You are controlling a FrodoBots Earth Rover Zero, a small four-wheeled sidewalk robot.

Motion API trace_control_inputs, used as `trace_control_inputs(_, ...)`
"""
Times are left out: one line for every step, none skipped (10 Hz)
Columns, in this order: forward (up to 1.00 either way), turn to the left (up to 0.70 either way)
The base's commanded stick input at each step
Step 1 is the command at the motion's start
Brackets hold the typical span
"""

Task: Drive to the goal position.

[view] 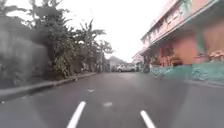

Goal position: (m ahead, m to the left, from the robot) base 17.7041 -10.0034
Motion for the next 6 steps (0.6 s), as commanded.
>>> trace_control_inputs(0.70,0.00)
trace_control_inputs(0.70,0.00)
trace_control_inputs(0.70,0.00)
trace_control_inputs(0.70,0.00)
trace_control_inputs(0.70,0.00)
trace_control_inputs(0.70,0.00)
